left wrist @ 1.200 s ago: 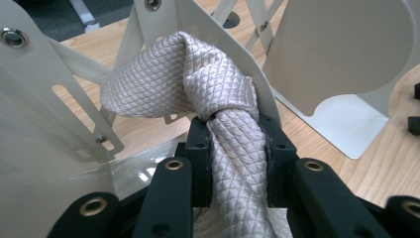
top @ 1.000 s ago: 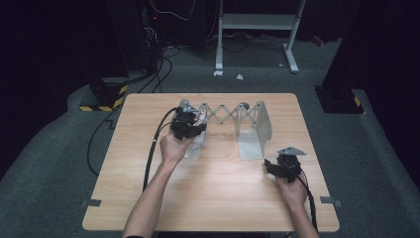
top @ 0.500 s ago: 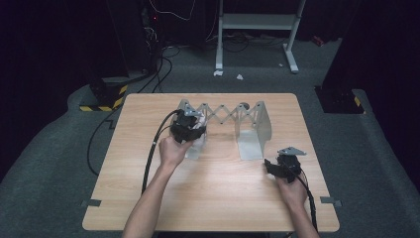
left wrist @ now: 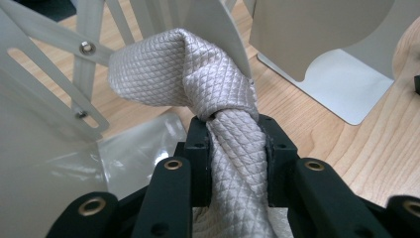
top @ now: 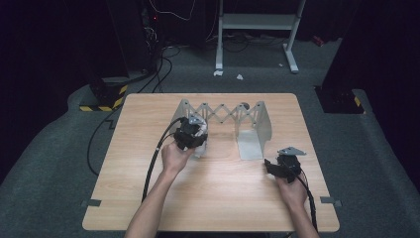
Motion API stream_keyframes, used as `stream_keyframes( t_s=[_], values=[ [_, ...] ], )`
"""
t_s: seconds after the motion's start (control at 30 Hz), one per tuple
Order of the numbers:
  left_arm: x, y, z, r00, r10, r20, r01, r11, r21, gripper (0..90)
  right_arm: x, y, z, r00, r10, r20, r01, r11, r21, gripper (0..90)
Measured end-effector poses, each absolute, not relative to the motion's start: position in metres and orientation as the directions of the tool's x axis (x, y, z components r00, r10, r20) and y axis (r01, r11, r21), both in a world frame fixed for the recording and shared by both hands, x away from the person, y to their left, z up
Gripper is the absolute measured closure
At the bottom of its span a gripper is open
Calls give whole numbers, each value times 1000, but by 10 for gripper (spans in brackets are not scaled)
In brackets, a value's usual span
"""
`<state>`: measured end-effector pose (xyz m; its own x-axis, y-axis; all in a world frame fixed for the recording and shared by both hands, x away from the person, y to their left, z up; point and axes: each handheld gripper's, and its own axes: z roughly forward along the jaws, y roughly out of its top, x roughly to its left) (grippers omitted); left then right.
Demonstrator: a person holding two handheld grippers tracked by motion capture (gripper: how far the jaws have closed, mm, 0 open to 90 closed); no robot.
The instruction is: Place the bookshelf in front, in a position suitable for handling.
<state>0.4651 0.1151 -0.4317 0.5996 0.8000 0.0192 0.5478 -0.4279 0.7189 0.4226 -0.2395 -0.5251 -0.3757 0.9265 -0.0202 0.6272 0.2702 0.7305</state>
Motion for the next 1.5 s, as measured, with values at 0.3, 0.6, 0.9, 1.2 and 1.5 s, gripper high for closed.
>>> stream_keyframes(
  t_s=[0.3,0.6,0.9,1.2,1.5],
  values=[
    [469,114,-452,593,805,-15,582,-416,698,699,422,-239,-525,-375,927,-19,628,269,730,343],
    [474,112,-475,584,811,-36,623,-419,661,704,423,-239,-525,-375,927,-20,627,270,731,343],
    [478,110,-493,573,818,-53,655,-418,630,705,423,-239,-525,-375,927,-20,627,270,730,342],
    [481,111,-487,569,821,-45,647,-414,640,704,423,-239,-525,-376,927,-20,627,270,730,342],
    [472,115,-450,587,809,-5,582,-418,698,702,423,-239,-525,-376,926,-20,627,270,731,343]
  ],
)
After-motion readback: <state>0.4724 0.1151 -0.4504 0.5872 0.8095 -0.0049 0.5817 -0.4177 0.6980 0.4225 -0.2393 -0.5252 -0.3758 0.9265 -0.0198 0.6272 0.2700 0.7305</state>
